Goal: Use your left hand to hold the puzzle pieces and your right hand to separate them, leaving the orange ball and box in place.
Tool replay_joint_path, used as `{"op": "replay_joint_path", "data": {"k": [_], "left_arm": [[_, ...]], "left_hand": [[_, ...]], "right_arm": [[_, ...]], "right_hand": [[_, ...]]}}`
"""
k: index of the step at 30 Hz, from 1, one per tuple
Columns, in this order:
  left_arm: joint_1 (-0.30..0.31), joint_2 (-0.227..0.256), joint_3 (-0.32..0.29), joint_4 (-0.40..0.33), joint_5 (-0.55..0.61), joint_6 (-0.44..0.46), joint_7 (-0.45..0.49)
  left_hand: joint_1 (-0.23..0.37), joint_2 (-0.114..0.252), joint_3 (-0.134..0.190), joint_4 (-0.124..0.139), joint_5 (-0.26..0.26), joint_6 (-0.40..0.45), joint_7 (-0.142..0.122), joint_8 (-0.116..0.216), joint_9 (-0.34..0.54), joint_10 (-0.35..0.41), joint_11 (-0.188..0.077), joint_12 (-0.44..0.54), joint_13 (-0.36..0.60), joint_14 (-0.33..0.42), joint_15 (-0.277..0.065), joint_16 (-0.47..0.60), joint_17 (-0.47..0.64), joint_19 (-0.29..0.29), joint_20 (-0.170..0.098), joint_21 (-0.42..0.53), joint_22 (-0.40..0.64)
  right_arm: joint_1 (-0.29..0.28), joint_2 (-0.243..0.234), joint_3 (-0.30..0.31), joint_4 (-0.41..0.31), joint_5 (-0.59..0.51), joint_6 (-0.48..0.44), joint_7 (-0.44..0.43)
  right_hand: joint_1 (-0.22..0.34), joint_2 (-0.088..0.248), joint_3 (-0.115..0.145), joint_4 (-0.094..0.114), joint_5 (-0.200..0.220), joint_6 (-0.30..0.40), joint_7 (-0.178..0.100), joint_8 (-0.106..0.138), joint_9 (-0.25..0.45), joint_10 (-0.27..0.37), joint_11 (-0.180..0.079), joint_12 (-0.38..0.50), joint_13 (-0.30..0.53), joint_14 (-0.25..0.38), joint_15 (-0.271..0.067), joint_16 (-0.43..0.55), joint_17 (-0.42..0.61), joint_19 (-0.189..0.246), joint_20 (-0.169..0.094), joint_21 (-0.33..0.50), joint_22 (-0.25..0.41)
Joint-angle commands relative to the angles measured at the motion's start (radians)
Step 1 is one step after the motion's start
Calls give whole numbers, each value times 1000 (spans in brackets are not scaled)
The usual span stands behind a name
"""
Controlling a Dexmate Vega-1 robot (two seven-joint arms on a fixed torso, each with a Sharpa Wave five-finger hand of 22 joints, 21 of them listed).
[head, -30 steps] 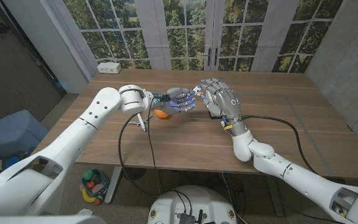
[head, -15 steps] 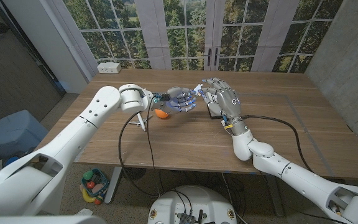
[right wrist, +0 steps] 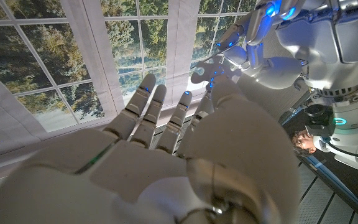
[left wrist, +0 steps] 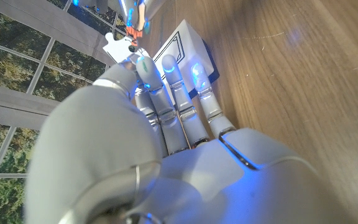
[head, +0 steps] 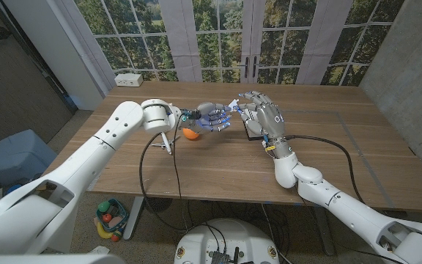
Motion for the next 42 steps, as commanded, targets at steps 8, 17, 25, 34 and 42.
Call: {"op": "replay_joint_path", "data": {"k": [8,17,25,34,42], "left_arm": [[24,13,27,-115,288,-80,35],[52,9,24,-154,387,-114,70],[61,22,35,-197,485,-119,88],[52,45,89,-262,706,-100,155],[47,47,113,-291,840,-31,196]], "left_hand": [[16,5,-12,-1,14,94,78,-10,196,-11,0,8,2,0,-94,-5,1,-11,-4,24,-5],[15,10,-19,1,18,93,79,-17,198,-13,1,7,-4,-6,-89,-5,5,-17,-4,38,-10],[14,11,-25,2,22,95,78,-21,198,-13,1,8,-7,-4,-91,-8,0,-23,-6,49,-15],[15,13,-31,1,25,93,76,-26,199,-15,-2,9,-8,-5,-89,-6,3,-28,-6,60,-20],[9,15,-40,4,26,93,75,-30,199,-20,-3,9,-8,-7,-87,-6,2,-35,-7,71,-27]], "right_arm": [[-8,38,45,43,-13,59,-1],[-10,24,36,28,24,43,-1],[-21,-23,-2,-44,167,-3,61],[-29,-39,-11,-90,253,-62,110],[-43,-50,-5,-151,299,-118,163]], "right_hand": [[3,4,-2,-5,-3,17,2,6,2,16,-2,5,0,8,-190,-5,1,8,-42,7,5],[2,4,-3,-6,-4,18,2,5,1,17,-2,4,-1,10,-189,-6,1,7,-43,8,5],[0,0,-7,-6,-5,20,-1,4,0,15,-2,0,-3,6,-186,-12,0,1,-40,7,5],[-3,1,-10,-5,-5,20,-1,2,0,12,-2,-3,-4,3,-185,-16,-1,0,-37,9,5],[-5,0,-12,-5,-5,21,-3,1,0,12,-2,-4,-4,1,-185,-20,-2,-1,-36,9,5]]}}
